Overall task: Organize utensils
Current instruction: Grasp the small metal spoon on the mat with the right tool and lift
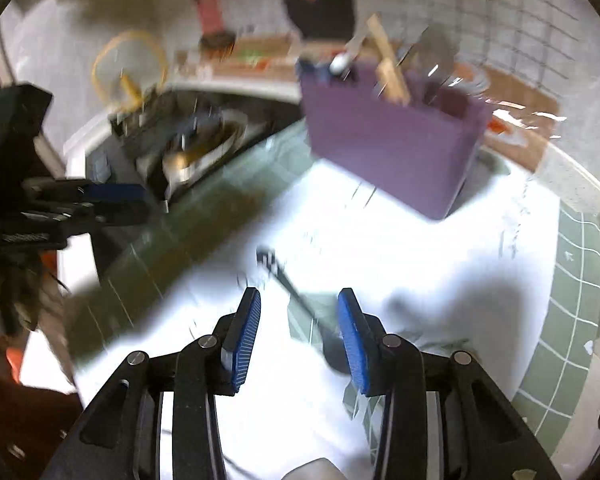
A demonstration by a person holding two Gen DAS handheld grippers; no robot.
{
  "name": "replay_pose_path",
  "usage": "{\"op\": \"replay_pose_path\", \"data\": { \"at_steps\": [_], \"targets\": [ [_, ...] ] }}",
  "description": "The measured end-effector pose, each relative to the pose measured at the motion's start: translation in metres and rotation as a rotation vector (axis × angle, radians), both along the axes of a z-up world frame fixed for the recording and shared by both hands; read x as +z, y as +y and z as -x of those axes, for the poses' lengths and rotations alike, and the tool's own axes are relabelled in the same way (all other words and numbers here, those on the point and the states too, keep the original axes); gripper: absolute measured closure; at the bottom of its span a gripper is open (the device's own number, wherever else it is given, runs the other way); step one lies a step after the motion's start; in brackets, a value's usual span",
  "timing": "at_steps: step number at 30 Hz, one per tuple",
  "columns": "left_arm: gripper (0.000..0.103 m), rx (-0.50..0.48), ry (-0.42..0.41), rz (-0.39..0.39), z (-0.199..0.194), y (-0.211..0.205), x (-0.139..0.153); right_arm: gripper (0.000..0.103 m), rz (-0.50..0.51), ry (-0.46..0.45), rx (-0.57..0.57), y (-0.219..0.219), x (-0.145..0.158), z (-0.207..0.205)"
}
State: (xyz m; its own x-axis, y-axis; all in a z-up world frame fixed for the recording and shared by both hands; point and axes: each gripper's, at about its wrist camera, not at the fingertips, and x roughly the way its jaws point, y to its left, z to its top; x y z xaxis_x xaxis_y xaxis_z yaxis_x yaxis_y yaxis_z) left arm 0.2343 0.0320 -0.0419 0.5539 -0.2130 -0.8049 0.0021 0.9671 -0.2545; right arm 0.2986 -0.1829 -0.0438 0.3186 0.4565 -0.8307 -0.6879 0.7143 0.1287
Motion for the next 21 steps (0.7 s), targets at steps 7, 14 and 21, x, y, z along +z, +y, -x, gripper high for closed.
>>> {"op": "replay_pose_path", "data": {
  "at_steps": [7,14,21],
  "targets": [
    [0.059,0.041,0.073,0.065,0.020,-0.001,-0.041,0.067,0.063,0.005,-0.051,-0.011,-0.024,0.005],
    [0.059,0.024,0.077,0.036,0.004,-0.012,-0.044,0.066,-0.038,0.141,-0.094,-0.019,-0.030,0.021],
    [0.059,0.019,0.078,0.017,-0.004,-0.012,-0.045,0.067,-0.069,0.211,-0.157,-0.023,-0.045,0.017]
  ]
}}
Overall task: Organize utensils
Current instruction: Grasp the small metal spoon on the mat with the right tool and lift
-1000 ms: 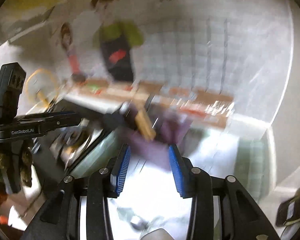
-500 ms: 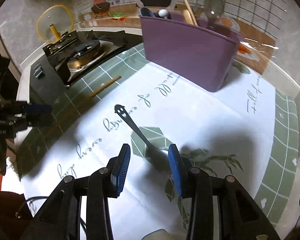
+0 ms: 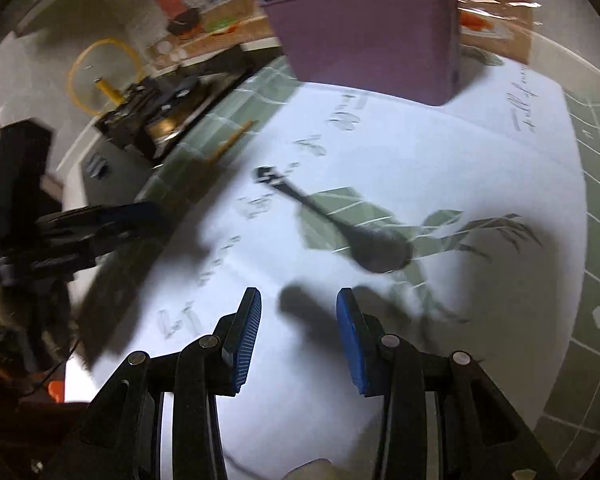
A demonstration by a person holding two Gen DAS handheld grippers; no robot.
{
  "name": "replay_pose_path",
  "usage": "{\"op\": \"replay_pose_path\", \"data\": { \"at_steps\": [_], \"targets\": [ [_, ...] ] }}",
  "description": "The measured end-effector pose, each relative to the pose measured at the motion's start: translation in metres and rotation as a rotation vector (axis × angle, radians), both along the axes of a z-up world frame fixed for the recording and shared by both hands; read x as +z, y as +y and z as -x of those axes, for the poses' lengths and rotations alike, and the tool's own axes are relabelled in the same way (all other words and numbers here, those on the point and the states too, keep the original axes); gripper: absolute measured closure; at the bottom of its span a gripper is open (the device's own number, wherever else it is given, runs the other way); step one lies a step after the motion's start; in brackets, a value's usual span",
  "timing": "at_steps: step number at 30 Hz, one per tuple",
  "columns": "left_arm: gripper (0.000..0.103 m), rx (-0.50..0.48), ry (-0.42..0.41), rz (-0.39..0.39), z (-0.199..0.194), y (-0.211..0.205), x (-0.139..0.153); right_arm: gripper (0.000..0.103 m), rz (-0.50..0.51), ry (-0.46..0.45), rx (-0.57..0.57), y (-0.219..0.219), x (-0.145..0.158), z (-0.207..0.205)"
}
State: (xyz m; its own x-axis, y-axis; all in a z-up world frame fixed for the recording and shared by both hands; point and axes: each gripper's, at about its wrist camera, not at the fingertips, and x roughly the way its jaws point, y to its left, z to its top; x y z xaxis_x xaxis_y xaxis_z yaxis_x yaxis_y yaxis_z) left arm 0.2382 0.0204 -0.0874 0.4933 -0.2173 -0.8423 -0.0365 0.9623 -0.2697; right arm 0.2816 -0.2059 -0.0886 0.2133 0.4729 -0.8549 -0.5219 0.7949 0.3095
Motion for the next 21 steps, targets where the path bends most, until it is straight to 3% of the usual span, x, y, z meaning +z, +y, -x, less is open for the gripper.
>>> {"op": "replay_pose_path", "data": {
  "at_steps": [7,12,14,18,21],
  "targets": [
    [0.059,0.021,-0.004,0.033,0.008,0.013,0.002,0.067,-0.018,-0.016,-0.185,-0.011,-0.002,-0.045],
    [0.059,0.024,-0.004,0.045,0.007,0.018,0.004,0.066,0.033,-0.089,-0.279,0.015,-0.004,-0.074],
    [0.059,0.024,0.002,0.045,0.005,0.018,0.003,0.060,0.096,-0.138,-0.289,0.035,-0.005,-0.079],
    [0.059,0.024,0.017,0.046,0.001,0.019,-0.001,0.058,0.209,-0.234,-0.252,0.073,-0.009,-0.078],
    [0.059,0.023,0.031,0.050,0.000,0.021,-0.003,0.057,0.211,-0.299,-0.151,0.092,-0.012,-0.068]
  ]
}}
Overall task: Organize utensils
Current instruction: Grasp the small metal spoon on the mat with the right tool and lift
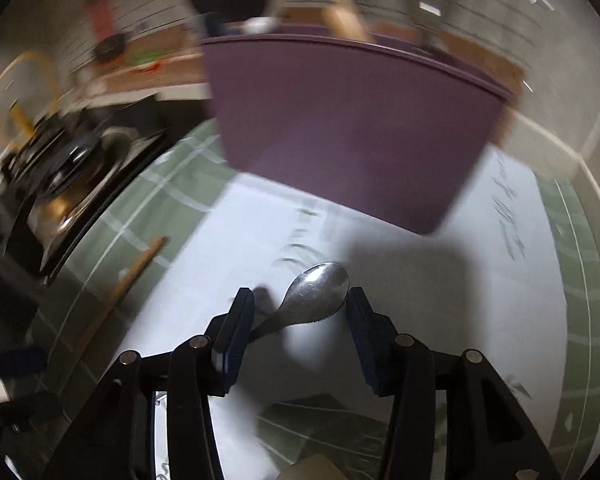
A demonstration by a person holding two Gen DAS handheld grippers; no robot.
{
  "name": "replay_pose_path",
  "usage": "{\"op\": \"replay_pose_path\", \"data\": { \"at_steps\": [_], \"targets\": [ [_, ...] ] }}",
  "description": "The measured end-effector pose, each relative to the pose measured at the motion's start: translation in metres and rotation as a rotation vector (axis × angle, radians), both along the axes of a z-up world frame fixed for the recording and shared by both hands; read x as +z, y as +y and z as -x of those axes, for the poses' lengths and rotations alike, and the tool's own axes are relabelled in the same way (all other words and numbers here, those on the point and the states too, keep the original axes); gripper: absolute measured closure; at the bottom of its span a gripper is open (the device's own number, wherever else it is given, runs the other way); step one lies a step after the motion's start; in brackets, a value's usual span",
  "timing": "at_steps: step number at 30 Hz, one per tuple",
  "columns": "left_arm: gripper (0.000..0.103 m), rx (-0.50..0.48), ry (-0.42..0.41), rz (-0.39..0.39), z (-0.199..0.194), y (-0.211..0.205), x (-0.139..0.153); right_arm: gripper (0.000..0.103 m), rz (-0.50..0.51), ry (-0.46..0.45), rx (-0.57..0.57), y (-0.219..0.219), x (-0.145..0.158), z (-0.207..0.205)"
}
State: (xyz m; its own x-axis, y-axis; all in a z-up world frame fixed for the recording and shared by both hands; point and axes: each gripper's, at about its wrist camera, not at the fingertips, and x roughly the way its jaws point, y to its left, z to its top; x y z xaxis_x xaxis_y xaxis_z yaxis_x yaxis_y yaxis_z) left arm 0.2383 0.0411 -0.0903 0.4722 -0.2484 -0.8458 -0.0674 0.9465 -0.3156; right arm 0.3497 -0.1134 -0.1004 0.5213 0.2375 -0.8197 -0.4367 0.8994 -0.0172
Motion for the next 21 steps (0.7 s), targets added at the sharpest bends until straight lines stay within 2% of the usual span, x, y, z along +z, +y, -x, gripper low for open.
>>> {"op": "replay_pose_path", "data": {
  "at_steps": [5,7,10,15,18,19,21],
  "targets": [
    [0.059,-0.002,0.004,0.010,0.001,0.002,-0.001,0.059,0.004,-0.001,0.227,0.000,0.000,0.024],
    [0.059,-0.008,0.003,0.013,0.001,0.000,-0.001,0.059,-0.003,0.004,0.252,-0.007,0.001,0.029],
    [0.059,-0.016,0.001,0.020,0.002,-0.003,-0.001,0.059,-0.012,0.008,0.190,-0.021,0.002,0.025],
    [0.059,-0.005,-0.001,0.029,0.007,-0.001,0.000,0.057,-0.052,0.025,-0.007,-0.017,0.003,0.008],
    [0.059,0.000,0.002,0.029,0.009,0.001,0.001,0.056,-0.022,0.017,-0.112,-0.005,0.001,0.000],
    [0.059,0.000,0.000,0.029,0.010,0.001,0.002,0.057,-0.001,0.011,-0.119,-0.001,0.000,-0.001],
    [0.059,-0.008,-0.008,0.027,0.009,0.001,0.005,0.066,0.013,-0.003,-0.076,0.011,0.000,0.002]
  ]
}}
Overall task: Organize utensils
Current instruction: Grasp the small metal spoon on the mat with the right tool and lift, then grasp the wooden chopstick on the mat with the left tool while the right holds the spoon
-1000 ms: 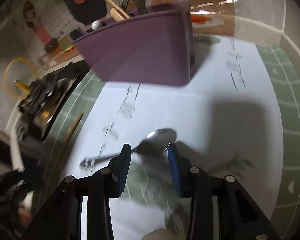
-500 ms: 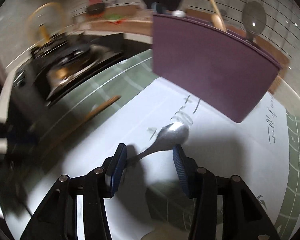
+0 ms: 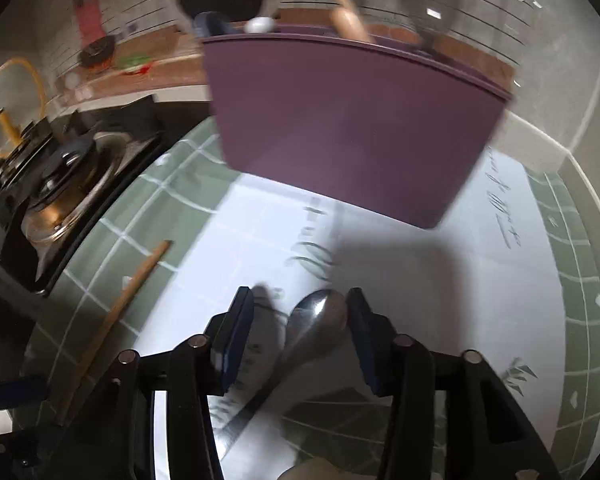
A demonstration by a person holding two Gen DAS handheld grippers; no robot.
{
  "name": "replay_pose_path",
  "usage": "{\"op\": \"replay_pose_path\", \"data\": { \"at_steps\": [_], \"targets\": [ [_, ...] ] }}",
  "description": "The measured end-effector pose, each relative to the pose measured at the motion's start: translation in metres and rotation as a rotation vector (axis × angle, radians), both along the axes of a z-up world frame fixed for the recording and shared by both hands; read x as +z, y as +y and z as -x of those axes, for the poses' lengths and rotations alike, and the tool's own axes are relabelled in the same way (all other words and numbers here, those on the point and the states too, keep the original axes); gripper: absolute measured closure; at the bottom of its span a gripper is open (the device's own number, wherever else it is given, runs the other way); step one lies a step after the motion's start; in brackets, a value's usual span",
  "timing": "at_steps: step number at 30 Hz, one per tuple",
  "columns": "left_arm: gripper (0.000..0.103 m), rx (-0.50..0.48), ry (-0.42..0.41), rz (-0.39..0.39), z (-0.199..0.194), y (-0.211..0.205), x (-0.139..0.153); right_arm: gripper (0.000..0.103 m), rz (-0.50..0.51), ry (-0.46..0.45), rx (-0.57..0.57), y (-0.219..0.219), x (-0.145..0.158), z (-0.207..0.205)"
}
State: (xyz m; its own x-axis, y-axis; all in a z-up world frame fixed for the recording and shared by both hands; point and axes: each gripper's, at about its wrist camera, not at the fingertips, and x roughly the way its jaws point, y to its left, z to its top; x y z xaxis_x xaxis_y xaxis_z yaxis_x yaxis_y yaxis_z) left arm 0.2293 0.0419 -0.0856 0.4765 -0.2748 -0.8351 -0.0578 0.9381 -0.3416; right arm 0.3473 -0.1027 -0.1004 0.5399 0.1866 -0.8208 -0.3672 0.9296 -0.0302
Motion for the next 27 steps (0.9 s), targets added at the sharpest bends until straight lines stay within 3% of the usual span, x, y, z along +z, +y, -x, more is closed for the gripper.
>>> {"op": "replay_pose_path", "data": {
  "at_steps": [1,6,11,13,16,21,27],
  "targets": [
    [0.059,-0.006,-0.003,0.001,-0.001,0.000,0.001,0.076,0.013,-0.006,0.040,0.004,0.001,0.004],
    [0.059,-0.037,0.014,0.012,-0.013,-0.002,-0.003,0.077,0.044,-0.020,0.164,-0.011,0.004,0.027],
    [0.060,-0.082,0.008,-0.001,-0.039,-0.009,-0.004,0.077,-0.074,0.015,0.139,-0.062,0.011,0.043],
    [0.068,-0.090,0.017,-0.021,-0.052,-0.011,-0.004,0.077,-0.112,0.021,0.124,-0.078,0.014,0.047],
    [0.077,-0.111,0.038,-0.098,-0.066,-0.021,-0.005,0.077,-0.127,0.002,0.110,-0.094,0.020,0.057],
    [0.077,-0.138,0.069,-0.137,-0.082,-0.030,-0.009,0.077,-0.122,-0.021,0.136,-0.109,0.024,0.064],
    [0.078,-0.089,0.119,-0.081,-0.095,-0.026,-0.010,0.077,-0.126,-0.021,0.197,-0.112,0.023,0.066]
  ]
}}
